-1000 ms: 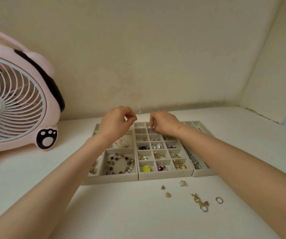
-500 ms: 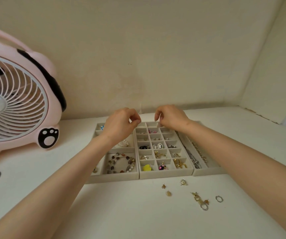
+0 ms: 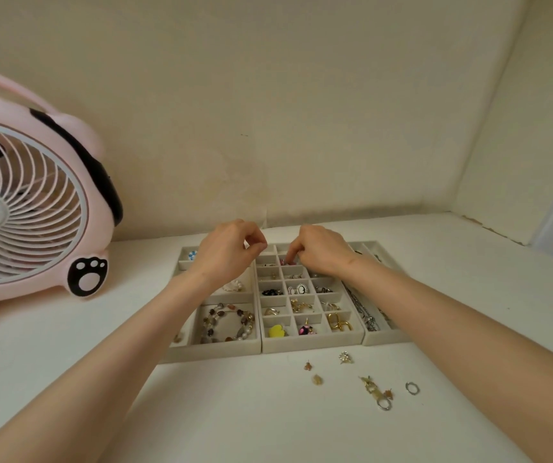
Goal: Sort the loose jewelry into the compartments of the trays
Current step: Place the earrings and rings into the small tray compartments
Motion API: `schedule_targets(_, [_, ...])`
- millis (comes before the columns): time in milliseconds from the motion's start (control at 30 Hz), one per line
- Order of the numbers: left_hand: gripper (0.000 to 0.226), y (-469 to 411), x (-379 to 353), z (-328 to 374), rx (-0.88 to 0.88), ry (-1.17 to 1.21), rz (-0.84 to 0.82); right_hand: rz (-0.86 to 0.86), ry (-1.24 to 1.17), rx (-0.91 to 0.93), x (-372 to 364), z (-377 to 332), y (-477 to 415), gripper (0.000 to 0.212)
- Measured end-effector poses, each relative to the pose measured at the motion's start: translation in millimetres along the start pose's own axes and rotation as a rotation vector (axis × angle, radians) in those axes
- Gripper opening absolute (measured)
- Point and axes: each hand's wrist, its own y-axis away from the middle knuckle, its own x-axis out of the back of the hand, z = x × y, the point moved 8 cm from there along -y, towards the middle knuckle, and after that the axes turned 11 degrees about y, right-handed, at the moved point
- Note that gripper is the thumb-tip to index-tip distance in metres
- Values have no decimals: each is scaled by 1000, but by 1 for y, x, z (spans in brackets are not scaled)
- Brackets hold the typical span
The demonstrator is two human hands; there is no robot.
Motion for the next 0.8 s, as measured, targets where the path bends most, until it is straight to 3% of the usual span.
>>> schedule_targets(367, [11,-1,0,-1,2,19,0,46,-14,-26,0,-1,-7,29])
schedule_targets(567, [11,0,0,-2,3,19,2,71,-19,-93,-2,0,-11,4])
schedule_targets(800, [11,-1,1,-5,10,18,13,64,45,-138,-10,1,-16,3])
